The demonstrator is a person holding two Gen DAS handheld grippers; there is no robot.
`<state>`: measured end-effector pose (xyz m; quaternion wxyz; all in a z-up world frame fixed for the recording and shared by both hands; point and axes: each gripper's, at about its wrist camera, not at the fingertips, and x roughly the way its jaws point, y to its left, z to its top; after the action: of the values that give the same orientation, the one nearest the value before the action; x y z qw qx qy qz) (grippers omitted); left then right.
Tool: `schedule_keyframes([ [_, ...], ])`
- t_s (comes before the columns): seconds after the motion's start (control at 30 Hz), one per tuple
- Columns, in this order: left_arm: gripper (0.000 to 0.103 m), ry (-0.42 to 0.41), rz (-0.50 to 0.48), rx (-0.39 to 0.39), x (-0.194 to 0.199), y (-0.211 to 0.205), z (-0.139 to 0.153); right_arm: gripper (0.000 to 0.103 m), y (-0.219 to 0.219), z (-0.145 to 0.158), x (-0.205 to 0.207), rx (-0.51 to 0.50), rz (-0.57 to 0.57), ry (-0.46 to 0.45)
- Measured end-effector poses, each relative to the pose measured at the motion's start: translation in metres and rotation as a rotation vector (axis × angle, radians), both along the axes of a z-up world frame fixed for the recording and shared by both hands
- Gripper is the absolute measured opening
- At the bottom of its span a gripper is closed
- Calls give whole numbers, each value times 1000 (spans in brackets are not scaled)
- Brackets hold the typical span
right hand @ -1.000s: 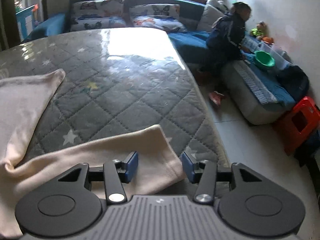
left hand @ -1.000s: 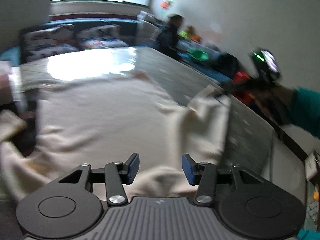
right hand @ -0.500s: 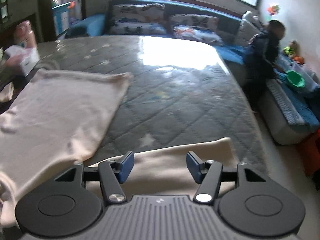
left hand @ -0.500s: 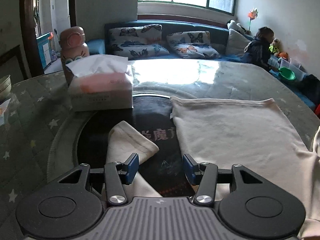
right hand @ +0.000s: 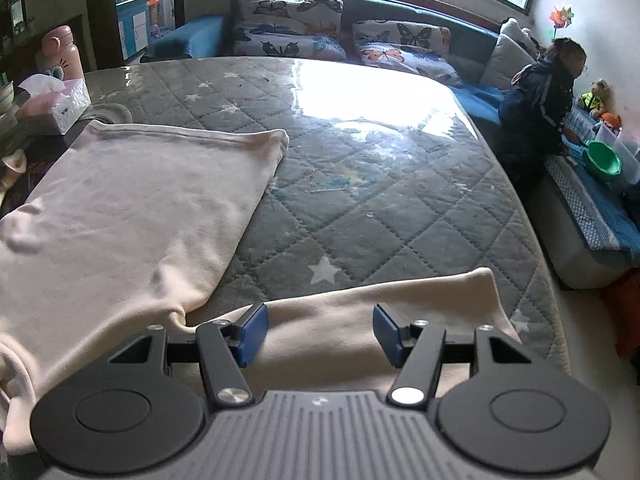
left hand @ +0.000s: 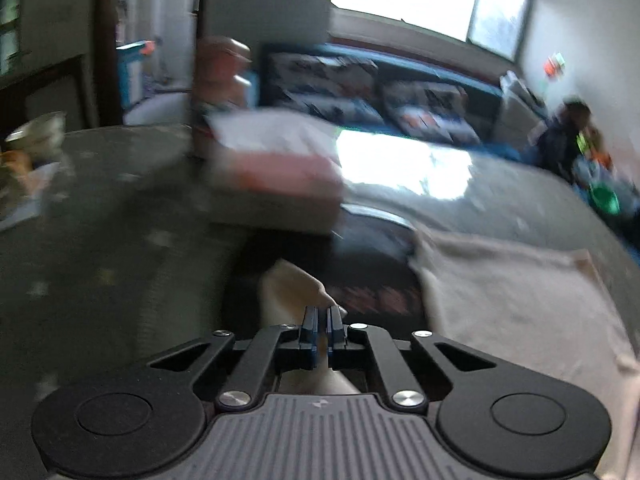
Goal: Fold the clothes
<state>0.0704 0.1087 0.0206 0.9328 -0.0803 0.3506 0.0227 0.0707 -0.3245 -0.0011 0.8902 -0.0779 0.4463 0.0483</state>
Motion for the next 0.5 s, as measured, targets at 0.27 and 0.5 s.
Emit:
schedule_keyframes([
  [0.27,4,1,182,-10,-43,70,10,61,17,12,-9,-18,37,-19],
  [0.5,4,20,231,20,-55,79,3,60,104,34,-44,77,407,-10],
])
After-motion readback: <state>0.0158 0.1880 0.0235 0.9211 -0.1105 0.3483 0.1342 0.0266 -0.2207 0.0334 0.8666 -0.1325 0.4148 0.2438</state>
